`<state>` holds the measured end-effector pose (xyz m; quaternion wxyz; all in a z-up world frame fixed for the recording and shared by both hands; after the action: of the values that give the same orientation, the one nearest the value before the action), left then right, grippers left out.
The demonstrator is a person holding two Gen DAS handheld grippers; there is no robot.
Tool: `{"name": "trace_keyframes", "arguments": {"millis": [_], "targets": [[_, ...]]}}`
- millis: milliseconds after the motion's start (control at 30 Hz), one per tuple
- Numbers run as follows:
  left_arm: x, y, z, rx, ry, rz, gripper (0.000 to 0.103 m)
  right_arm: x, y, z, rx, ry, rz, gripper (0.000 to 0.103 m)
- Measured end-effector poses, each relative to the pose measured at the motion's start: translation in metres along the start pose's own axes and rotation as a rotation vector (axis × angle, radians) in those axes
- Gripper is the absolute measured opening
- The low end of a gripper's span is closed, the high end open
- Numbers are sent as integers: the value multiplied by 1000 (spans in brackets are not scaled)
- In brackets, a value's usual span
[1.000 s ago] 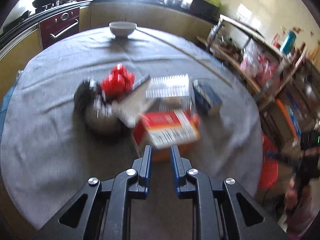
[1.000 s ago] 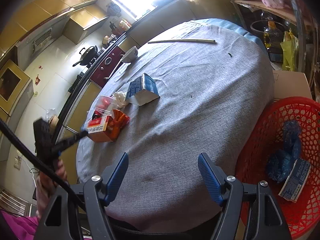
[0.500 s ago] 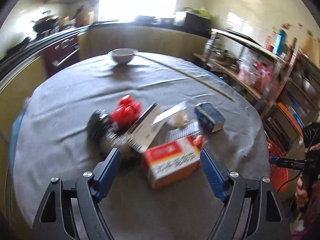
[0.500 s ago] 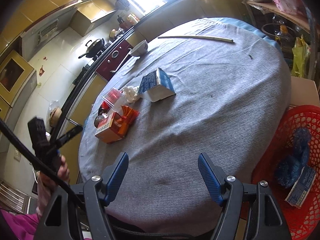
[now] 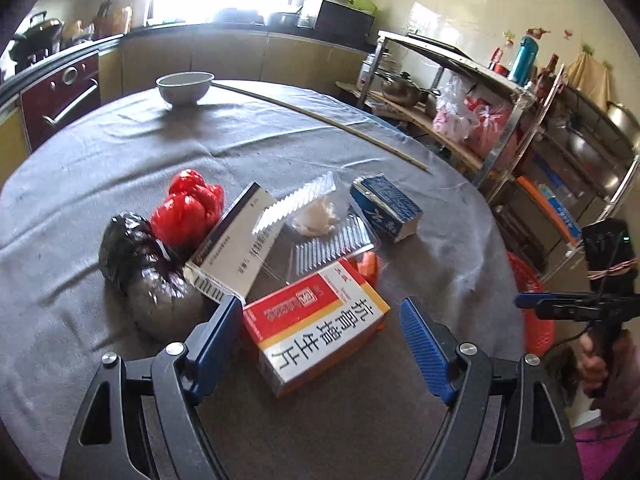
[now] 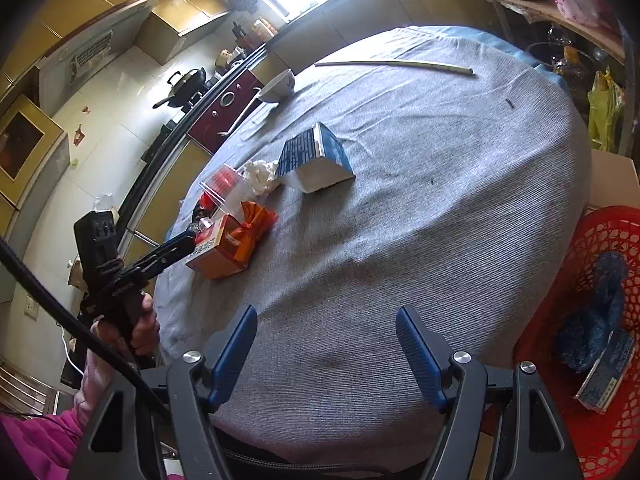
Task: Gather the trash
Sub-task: 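Close the left tool on the red-and-white medicine box and lift it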
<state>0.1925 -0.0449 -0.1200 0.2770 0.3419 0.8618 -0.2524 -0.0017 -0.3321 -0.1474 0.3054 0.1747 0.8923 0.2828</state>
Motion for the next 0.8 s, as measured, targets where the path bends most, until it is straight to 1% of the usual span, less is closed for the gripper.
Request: {"name": "trace_keyframes", "arguments": {"millis": [133, 200, 267, 333, 400, 433, 467, 533, 600, 667, 733, 800], "targets": [[12, -10, 1, 122, 59, -1, 81, 1, 5, 5, -5, 9, -11, 75], [19, -21, 1, 156, 80, 11, 81, 0, 7, 6, -5, 9, -13, 75], [26, -34, -3, 174, 78, 44, 81, 0, 8, 6, -3, 7, -12, 75], [25, -39, -10, 154, 53, 54, 81, 0, 8, 4, 0, 2, -13, 75], [20, -35, -19, 131, 21, 45, 81, 0, 7, 2, 3, -4, -12, 75], [16, -32, -22, 102, 4, 49, 81, -1, 5, 0, 3, -7, -9, 75], [11, -29, -24, 50, -11, 63, 82, -1, 4, 0, 2, -10, -4, 75], [5, -25, -21, 20, -2, 78, 82, 0, 1, 0, -2, -13, 8, 75], [2, -25, -11, 34, 26, 93, 83, 1, 0, 1, -10, -11, 16, 75], [3, -30, 1, 23, 57, 123, 83, 3, 1, 2, -10, -9, 12, 75], [7, -36, 15, -2, 84, 177, 82, 3, 2, 4, -11, -4, 13, 75], [10, -40, 22, -20, 90, 200, 82, 2, 2, 4, -7, -9, 15, 75]]}}
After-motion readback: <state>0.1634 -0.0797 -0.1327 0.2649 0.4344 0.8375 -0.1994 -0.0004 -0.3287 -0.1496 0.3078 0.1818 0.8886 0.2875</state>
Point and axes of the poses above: each gripper's, at about its wrist camera, not at the fingertips, and z roughly the way its jaws point, y to its left, x to its underside, the point moved 1 cm from there along z, roughly the way its jaws point, and after that the axes turned 2 degrees about -x, right-handed, at the moved point
